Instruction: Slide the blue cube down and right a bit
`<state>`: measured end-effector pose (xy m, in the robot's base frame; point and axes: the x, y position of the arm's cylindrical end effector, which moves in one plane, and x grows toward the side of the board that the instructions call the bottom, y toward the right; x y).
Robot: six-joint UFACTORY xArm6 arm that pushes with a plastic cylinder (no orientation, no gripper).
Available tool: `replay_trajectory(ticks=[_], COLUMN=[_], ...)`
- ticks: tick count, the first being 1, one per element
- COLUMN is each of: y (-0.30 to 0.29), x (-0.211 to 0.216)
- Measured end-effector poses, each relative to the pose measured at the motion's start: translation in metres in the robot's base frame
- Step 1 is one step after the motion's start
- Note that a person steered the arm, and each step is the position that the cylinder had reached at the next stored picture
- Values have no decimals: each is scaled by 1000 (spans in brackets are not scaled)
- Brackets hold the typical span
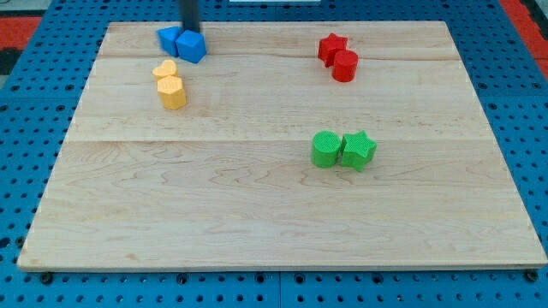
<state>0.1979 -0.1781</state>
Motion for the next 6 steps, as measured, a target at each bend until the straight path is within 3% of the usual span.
replay_trajectory(ticks=[1,2,3,5,6], y=[-32,-13,29,13,74], x=[1,51,61,16,60])
